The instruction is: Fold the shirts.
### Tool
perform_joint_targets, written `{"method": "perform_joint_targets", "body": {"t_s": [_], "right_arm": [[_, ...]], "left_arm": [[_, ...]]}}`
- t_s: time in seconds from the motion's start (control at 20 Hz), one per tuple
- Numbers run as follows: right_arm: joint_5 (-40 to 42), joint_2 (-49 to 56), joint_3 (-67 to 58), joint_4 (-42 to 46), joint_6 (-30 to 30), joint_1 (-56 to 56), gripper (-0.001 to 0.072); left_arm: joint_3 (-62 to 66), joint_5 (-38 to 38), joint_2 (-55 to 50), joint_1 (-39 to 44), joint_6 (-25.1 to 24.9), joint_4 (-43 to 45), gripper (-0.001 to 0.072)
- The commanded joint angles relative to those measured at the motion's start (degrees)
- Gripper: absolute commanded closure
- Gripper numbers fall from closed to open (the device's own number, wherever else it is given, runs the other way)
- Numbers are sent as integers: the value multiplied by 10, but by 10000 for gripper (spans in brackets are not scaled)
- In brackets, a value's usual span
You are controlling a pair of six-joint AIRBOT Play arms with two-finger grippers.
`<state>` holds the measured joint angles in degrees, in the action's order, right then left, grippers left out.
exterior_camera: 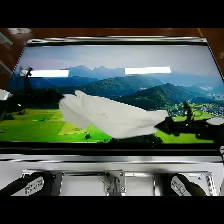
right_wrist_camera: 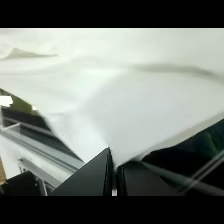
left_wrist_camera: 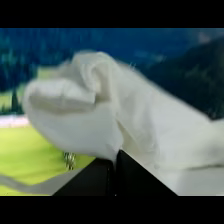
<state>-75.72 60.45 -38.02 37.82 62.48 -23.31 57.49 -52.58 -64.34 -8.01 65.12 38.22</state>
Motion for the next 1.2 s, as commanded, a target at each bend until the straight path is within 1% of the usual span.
{"method": "perform_joint_targets", "body": {"t_s": [0.0,0.1,0.2,0.3,0.45,0.5,0.6,0.65,0.75,0.85,0.95,1.1,1.15], "right_arm": [[8,-82,-181,-39,-29,0,645],[78,-125,-322,-32,-27,-1,645],[156,-154,-448,-15,-3,-1,645],[197,-170,-544,-13,7,-1,645],[179,-178,-637,-13,13,-1,645],[168,-185,-651,-10,18,-1,644],[115,-202,-666,30,52,-1,644],[76,-212,-670,57,71,-1,645],[10,-237,-670,126,120,-1,644],[-53,-261,-670,192,153,-1,644],[-111,-275,-670,233,173,-1,644],[-187,-274,-670,248,172,-1,644],[-209,-269,-669,256,173,-1,645]], "left_arm": [[105,121,127,-1,1,-14,670],[187,202,188,-1,1,-14,669],[257,265,232,-1,1,-13,669],[306,282,260,-1,1,-13,669],[331,279,296,-1,1,-6,669],[331,266,313,-1,0,15,669],[331,195,342,-1,4,97,669],[331,149,354,-1,35,137,669],[331,61,376,-1,115,201,669],[331,-13,397,-1,174,248,669],[332,-64,413,-1,202,257,669],[332,-121,423,-1,260,257,669],[331,-150,422,-1,262,258,669]]}}
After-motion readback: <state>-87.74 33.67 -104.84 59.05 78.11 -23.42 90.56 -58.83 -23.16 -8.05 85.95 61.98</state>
